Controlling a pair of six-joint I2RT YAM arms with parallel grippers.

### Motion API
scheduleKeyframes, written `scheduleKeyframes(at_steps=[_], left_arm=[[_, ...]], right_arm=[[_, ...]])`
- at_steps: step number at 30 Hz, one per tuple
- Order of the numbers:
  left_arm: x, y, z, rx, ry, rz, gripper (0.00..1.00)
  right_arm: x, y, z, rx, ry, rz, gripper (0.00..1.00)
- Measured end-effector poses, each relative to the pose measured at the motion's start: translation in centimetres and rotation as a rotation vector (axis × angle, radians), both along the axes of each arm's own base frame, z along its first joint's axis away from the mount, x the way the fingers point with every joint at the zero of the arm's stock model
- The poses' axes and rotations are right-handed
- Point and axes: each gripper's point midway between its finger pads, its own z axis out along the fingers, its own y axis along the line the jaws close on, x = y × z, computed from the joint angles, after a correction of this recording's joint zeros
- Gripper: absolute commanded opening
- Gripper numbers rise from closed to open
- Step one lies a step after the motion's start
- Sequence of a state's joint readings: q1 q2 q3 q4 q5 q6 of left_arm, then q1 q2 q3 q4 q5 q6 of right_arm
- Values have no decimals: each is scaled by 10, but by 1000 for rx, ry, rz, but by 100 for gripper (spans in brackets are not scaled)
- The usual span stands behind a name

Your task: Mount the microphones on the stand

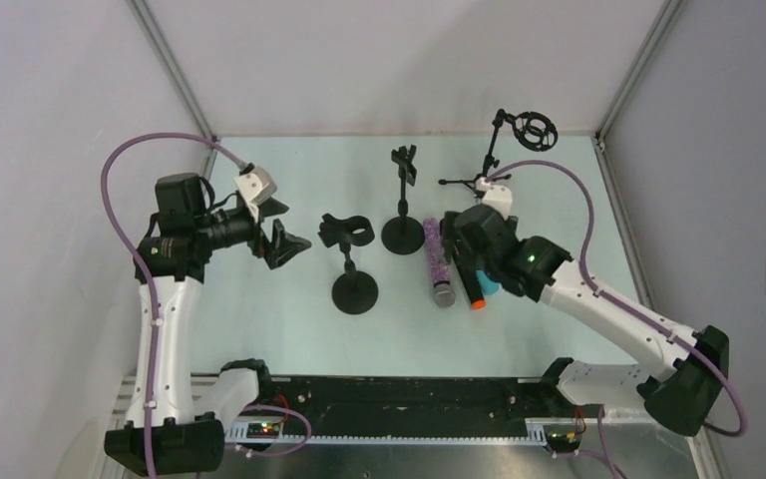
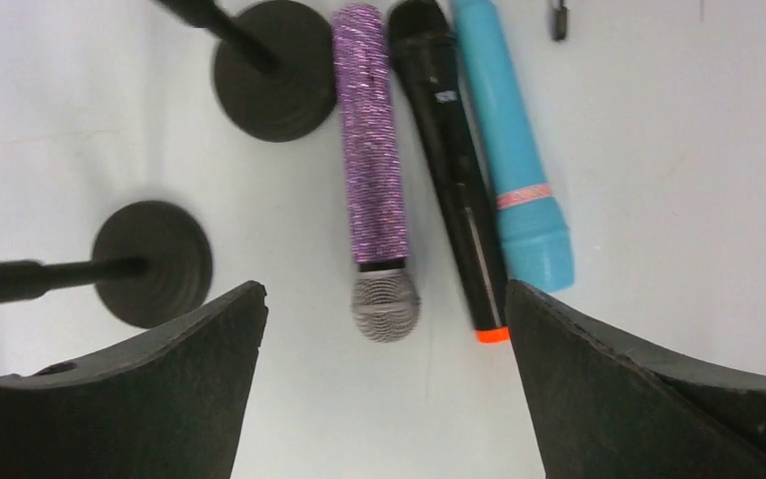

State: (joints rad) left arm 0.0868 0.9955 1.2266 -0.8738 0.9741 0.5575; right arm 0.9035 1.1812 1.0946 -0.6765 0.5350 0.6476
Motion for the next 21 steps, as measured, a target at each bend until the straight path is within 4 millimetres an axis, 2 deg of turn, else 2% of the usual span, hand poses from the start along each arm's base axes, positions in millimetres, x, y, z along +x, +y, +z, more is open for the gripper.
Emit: scheduleKeyframes(at_steps=[3,6,8,11,13,18,21], left_arm=[[-4,-1,-5,-2,9,-3,100],[-4,-1,-7,-6,17,-4,100],[-3,-1,-8,-9,28,-3,100],[-1,-1,-11,-13,46,0,100],[-1,-1,-12,-13,49,0,100],[-3,-1,-13,-11,46,-2,100],[-3,-1,-13,-11,45,-1,100]], right_arm=[[12,-26,-13,-4,70,-42,90],[17,-27,-27,-13,128,-23,82],[22,-23,-43,-21,177,-14,80],[30,-21,-76,-51,266,-34,85],[29,-18,-89,-69,297,-41,86],[13,11,-98,-76,308,22,86],[19,16,-109,-72,321,21,85]])
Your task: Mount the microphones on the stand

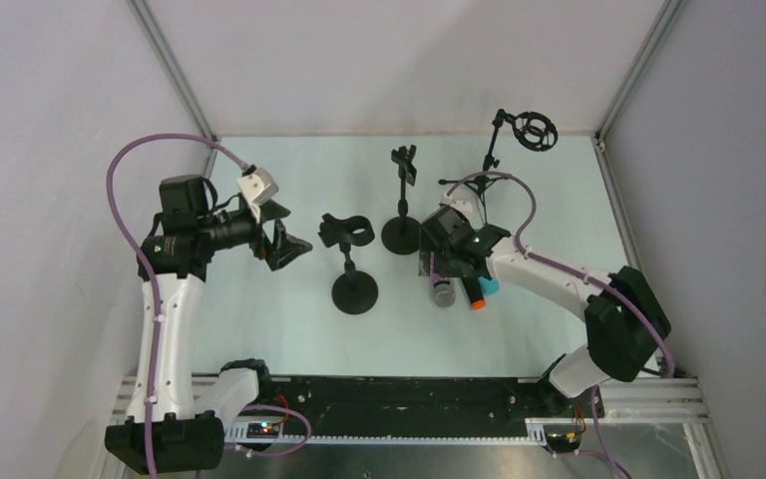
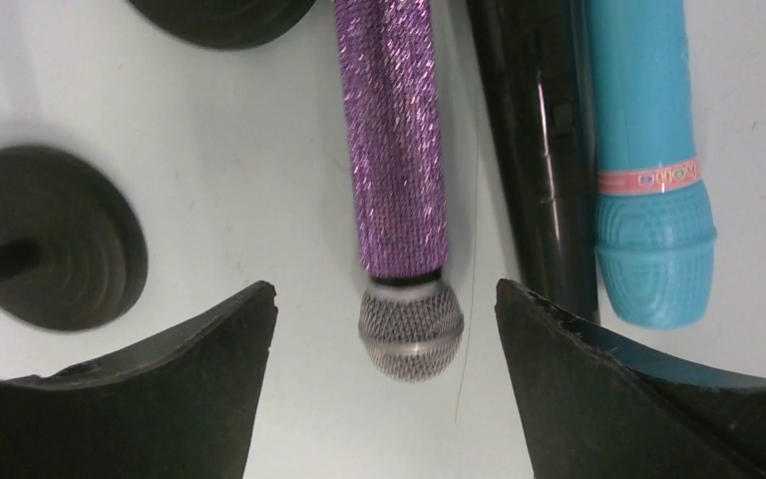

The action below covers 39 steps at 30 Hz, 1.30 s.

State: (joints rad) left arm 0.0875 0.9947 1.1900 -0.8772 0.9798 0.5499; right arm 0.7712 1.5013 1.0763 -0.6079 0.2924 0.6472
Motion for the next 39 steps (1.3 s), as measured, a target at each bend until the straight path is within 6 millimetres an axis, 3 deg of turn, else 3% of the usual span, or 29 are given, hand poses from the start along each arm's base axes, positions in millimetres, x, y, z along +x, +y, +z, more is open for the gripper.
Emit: scheduleKeyframes(at_steps=[9,20,24,35,39], left_arm=[[-3,0,4,2,-18,1,100],[-6,2,7,16,-41,16,100],[-7,3,9,21,-51,21,100],[-10,2,11,22,-63,21,100],[-10,2,12,22,-68,21,100]], right_arm=[[31,-6,-48,-53,53,-13,79],[25,13,-63,-110,34,67,26],[7,18,-62,-136,21,105,12],[-78,7,-53,-165,43,246,10],[-92,9,-47,-171,28,347,7]])
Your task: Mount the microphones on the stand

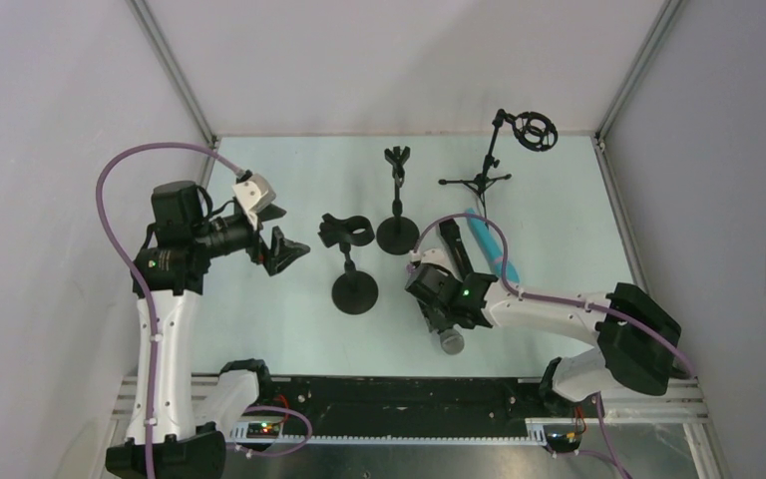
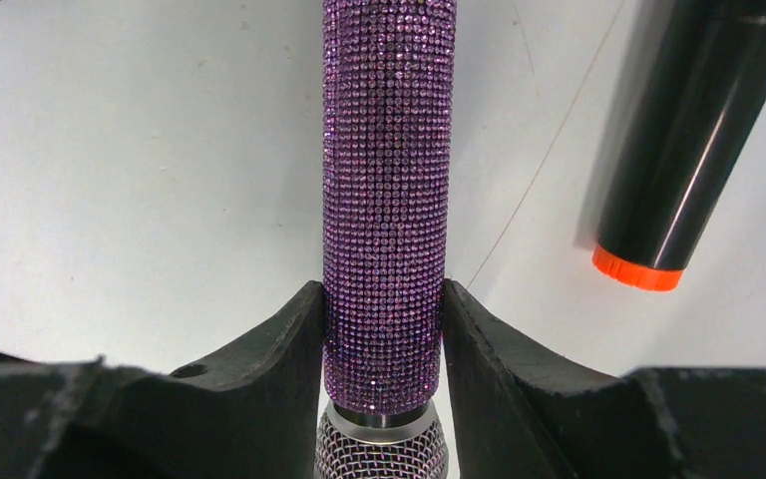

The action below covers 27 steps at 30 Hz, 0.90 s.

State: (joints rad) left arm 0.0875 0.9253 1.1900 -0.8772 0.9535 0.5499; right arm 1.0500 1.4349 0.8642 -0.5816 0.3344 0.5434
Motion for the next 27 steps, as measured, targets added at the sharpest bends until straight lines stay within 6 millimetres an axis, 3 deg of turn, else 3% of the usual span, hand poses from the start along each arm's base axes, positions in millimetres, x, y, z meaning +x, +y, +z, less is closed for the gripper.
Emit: scheduleKeyframes(at_steps=[4,12,27], left_arm=[[0,0,0,0,-1,0,100],[0,0,0,1,-2,0,100],[0,0,0,9,-14,-5,100]], right_arm=[[1,7,6,3,-19,119,16],[7,17,9,38,-4,301,20],[5,13,-9,-4,52,392,38]])
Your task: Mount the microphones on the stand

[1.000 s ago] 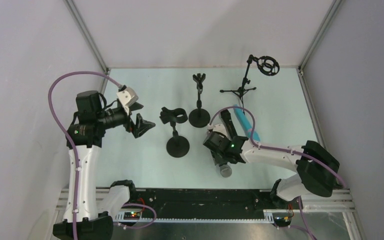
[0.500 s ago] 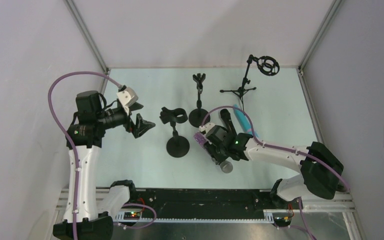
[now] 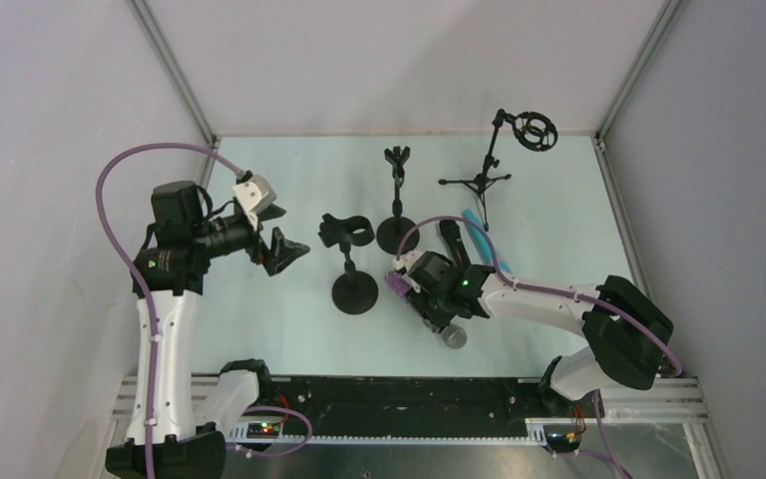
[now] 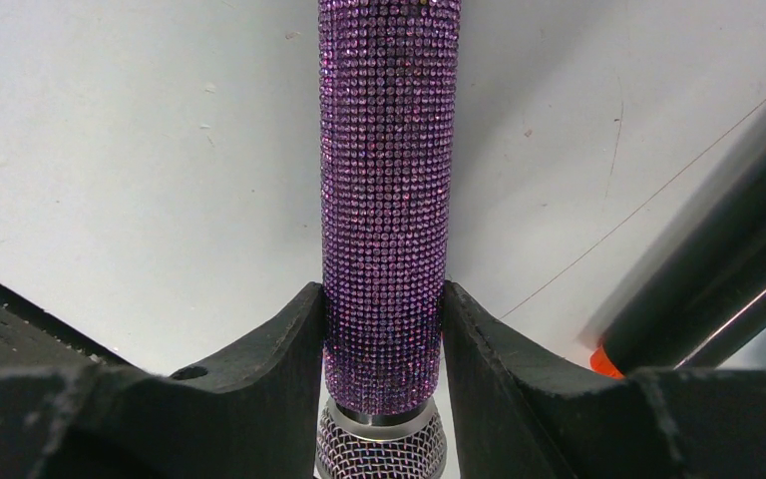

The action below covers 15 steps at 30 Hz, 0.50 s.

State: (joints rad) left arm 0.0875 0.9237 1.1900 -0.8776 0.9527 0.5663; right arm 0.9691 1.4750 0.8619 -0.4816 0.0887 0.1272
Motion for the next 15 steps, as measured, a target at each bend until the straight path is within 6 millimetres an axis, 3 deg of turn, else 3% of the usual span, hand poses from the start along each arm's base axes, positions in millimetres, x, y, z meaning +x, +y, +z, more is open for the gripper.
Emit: scheduleKeyframes(at_steps=[6,8,14,15], left_arm=[[0,0,1,4,-6,2,100],[-1,0,1,4,-8,2,100],[-2,1,3,10,-23,1,100],[-2,1,3,10,-25,1,100]], right_arm=[[1,-2,-5,-14,8,-7,47],[2,-3,-5,-14,7,-20,60],[16,-14,3,-13,-21,-147,66],[18,-15,6,-9,-31,-167,77]])
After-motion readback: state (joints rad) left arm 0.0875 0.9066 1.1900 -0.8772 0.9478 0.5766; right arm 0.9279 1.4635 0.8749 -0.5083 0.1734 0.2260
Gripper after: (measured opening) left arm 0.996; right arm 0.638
